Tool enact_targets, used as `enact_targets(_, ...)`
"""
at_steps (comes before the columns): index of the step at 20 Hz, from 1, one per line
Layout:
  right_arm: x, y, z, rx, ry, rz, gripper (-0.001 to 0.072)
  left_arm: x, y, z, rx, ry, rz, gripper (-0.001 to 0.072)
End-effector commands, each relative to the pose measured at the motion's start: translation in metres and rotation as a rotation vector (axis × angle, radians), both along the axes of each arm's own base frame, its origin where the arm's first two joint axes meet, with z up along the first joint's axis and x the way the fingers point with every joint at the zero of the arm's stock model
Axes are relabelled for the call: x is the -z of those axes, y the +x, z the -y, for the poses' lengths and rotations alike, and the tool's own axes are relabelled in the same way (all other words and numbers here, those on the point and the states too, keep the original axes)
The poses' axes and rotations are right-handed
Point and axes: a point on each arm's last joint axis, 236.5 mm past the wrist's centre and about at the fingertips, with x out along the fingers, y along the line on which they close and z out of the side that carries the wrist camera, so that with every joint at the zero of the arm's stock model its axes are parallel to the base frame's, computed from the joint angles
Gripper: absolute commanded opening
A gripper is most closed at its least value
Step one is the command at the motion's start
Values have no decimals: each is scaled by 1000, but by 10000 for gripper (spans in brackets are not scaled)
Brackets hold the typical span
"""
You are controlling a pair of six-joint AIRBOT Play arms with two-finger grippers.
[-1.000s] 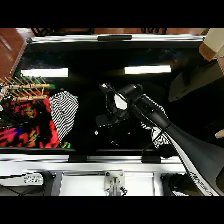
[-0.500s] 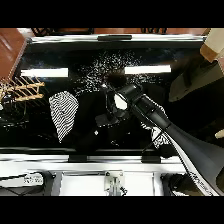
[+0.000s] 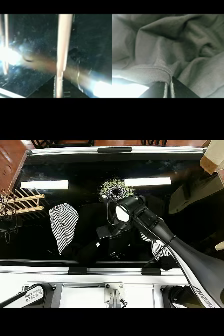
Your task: Fold the shirts.
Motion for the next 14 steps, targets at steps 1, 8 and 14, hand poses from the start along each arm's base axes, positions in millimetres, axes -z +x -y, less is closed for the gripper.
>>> enact_targets(1,-16,18,27,19,-74,121,78,-63,5,57,64,-22,163,50)
enact_targets(8,-51,55,94,203,-81,191,78,-128,-89,258,726,-106,180,49)
enact_targets(14,-56,66,124,282,-95,183,77,-113,-202,287,1147,-15,-96,50)
